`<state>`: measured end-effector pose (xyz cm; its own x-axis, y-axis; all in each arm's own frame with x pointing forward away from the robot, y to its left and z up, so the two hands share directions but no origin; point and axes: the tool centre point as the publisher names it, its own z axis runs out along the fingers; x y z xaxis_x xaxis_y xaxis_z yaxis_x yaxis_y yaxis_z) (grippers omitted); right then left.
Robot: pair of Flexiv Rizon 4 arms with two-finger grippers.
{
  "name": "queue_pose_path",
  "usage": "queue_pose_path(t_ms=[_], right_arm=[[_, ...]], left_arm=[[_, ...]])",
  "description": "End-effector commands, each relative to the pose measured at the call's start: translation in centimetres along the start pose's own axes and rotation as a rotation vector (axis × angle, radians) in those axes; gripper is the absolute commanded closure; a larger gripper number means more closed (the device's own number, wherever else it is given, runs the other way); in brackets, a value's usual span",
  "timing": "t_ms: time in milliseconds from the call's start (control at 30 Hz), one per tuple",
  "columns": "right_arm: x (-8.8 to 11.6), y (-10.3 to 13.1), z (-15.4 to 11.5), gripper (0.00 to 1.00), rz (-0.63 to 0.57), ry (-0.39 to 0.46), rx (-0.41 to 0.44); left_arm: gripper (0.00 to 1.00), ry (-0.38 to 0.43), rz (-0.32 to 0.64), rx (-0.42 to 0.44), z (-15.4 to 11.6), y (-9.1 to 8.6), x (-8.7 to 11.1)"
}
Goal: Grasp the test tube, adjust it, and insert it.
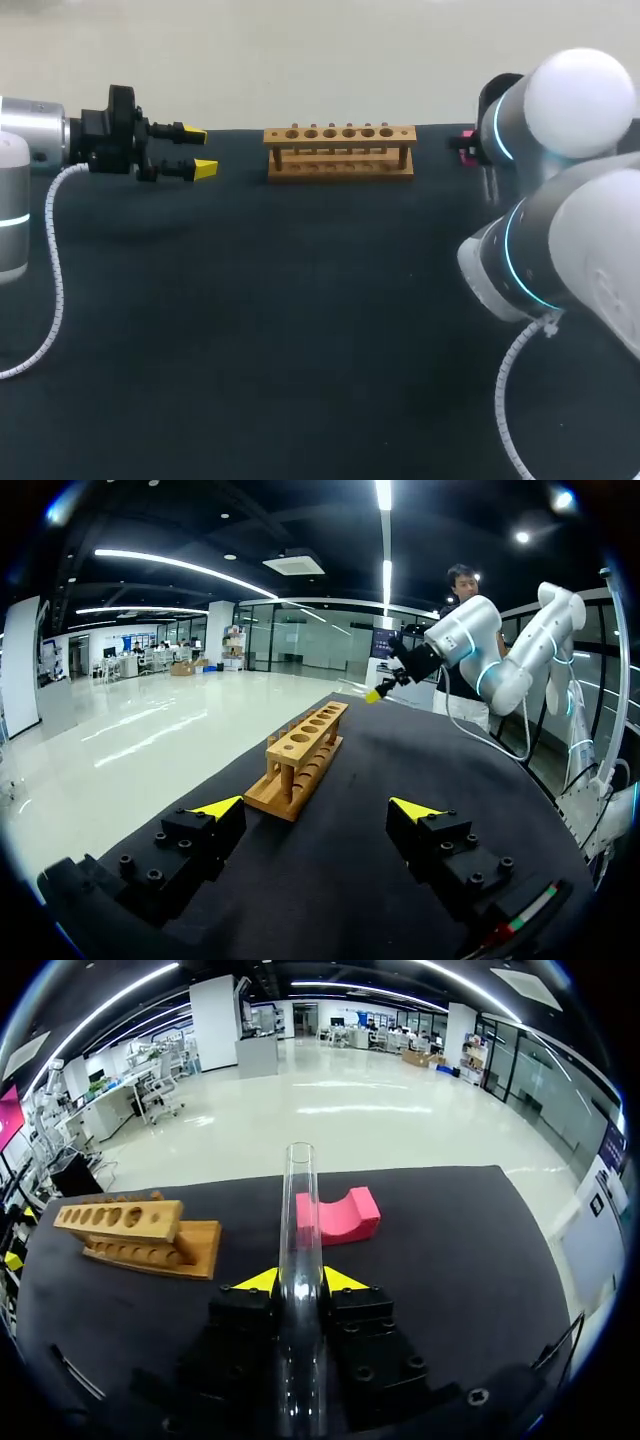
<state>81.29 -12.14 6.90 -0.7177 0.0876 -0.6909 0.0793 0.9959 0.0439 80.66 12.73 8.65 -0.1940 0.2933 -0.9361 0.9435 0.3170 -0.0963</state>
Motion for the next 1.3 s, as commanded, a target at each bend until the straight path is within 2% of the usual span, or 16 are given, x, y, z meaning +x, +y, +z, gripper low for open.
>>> queue_pose_path(t_ms=[33, 400, 900, 1300], right_arm=[[0.6, 1.6, -3.5, 1.00, 0.018, -0.015, 0.045], [0.5, 6.1, -5.3, 1.00, -0.005, -0.047, 0.034], [0.8, 11.6, -4.8, 1.00, -0.035, -0.027, -0.017], [1.8, 15.6, -4.2, 1.00, -0.036, -0.012, -0.085]], left_arm=[[0.00, -0.003, 0.003, 0.000, 0.0, 0.0, 0.1], [0.00, -0.003, 0.003, 0.000, 0.0, 0.0, 0.1], [0.00, -0.003, 0.003, 0.000, 0.0, 0.0, 0.1], [0.00, -0.003, 0.003, 0.000, 0.0, 0.0, 0.1]])
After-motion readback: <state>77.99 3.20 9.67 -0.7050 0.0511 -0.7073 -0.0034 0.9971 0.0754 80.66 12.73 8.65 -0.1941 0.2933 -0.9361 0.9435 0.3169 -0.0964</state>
